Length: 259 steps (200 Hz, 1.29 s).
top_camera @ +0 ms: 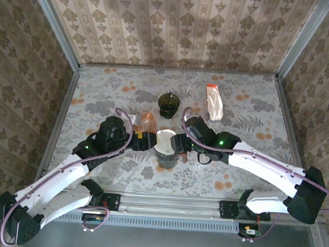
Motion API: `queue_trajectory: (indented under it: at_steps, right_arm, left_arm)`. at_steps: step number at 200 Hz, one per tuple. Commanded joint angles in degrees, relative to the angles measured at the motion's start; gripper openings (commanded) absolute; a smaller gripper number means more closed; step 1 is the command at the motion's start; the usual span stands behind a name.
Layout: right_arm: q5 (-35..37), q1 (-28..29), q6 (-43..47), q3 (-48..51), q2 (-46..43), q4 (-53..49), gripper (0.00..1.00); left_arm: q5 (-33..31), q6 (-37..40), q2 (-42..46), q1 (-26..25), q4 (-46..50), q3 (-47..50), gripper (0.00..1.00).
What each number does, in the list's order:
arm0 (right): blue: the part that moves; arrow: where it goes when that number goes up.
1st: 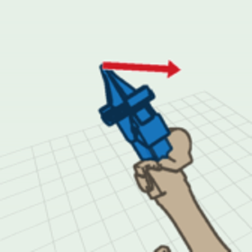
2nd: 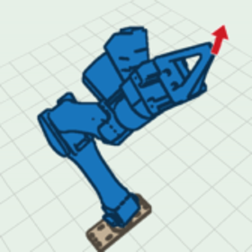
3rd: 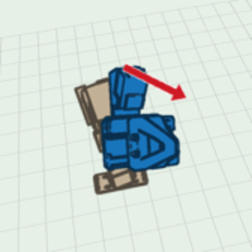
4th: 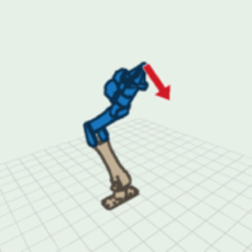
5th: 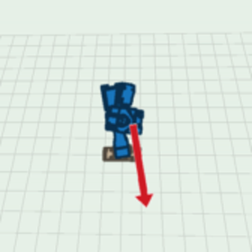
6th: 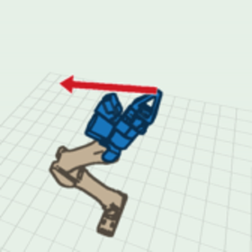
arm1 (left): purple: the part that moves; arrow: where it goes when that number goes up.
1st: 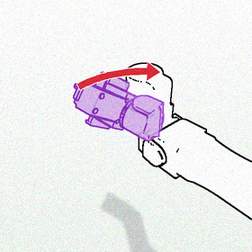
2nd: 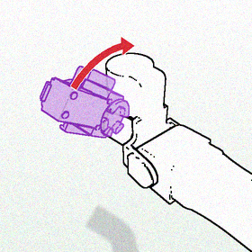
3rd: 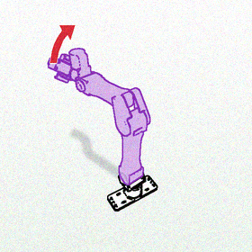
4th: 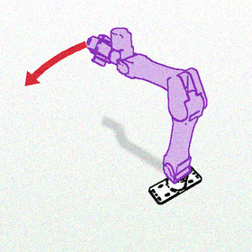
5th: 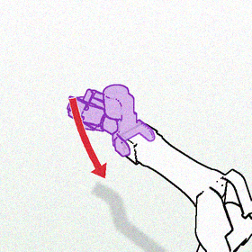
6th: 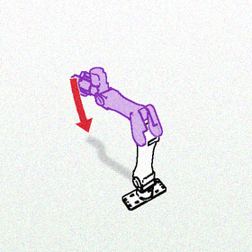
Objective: Place the coffee filter in the dripper
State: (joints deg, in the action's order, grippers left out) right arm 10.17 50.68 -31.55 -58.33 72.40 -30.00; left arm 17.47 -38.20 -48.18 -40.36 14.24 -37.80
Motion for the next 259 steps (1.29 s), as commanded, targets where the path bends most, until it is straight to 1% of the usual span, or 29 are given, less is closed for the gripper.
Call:
queue_trajectory:
  at_steps: [1, 20, 31, 56, 66, 73, 105, 142, 174, 196, 221, 237, 259]
  right_arm:
    - [-0.68, 0.08, -0.71, 0.34, 0.59, 0.77, 0.75]
    - [-0.69, 0.05, -0.86, 0.35, 0.66, 0.74, 0.75]
    - [-0.62, 0.12, -0.95, 0.38, 0.54, 0.65, 0.75]
    - [-0.36, 0.11, -1.28, 0.24, 0.38, 0.04, 0.75]
    - [-0.33, 0.05, -1.40, 0.29, 0.45, -0.14, 0.75]
    - [-0.31, 0.12, -1.49, 0.38, 0.46, -0.15, 0.75]
    - [0.83, 0.07, -1.85, -0.18, 1.24, -0.50, 0.75]
    - [3.27, 0.03, -1.67, -3.45, 1.30, -5.45, 0.75]
    - [6.16, -0.09, -2.11, -4.84, -0.69, -8.33, 0.76]
    - [3.00, 0.08, -1.06, -3.78, -2.89, -5.75, 0.76]
    - [1.13, 0.65, -1.32, -2.29, -3.94, -4.55, 0.75]
    - [0.24, 1.05, -1.40, -1.26, -3.76, -4.12, 0.73]
    - [-0.42, 1.34, -2.00, -0.03, -3.08, -3.50, 0.68]
  left_arm:
    - [2.24, 0.67, -2.82, 0.21, -1.85, -1.14, 0.80]
    - [2.42, 0.93, -4.98, -0.05, -2.73, -1.21, 0.83]
    - [1.50, 0.97, -5.59, -0.05, -1.82, -1.46, 0.82]
    - [-1.75, 0.89, -4.79, 0.25, 1.20, -1.14, 0.63]
    - [-2.18, 0.75, -4.11, 0.27, 1.61, -0.72, 0.58]
    - [-2.18, 0.59, -3.70, 0.29, 1.62, -0.36, 0.56]
    - [-1.14, -0.12, -4.20, 0.31, 0.36, 0.86, 0.56]
    - [-0.99, -0.56, -4.95, 0.28, -0.02, 1.24, 0.54]
    - [-0.72, -1.04, -4.83, 0.40, -0.46, 1.87, 0.53]
    - [-0.34, -1.45, -4.66, 0.40, -1.20, 2.38, 0.52]
    - [-0.34, -1.40, -4.29, 0.37, -1.06, 2.49, 0.53]
    - [-0.34, -1.53, -4.21, 0.40, -1.22, 2.60, 0.53]
    - [-0.17, -1.77, -4.38, 0.40, -1.68, 2.89, 0.54]
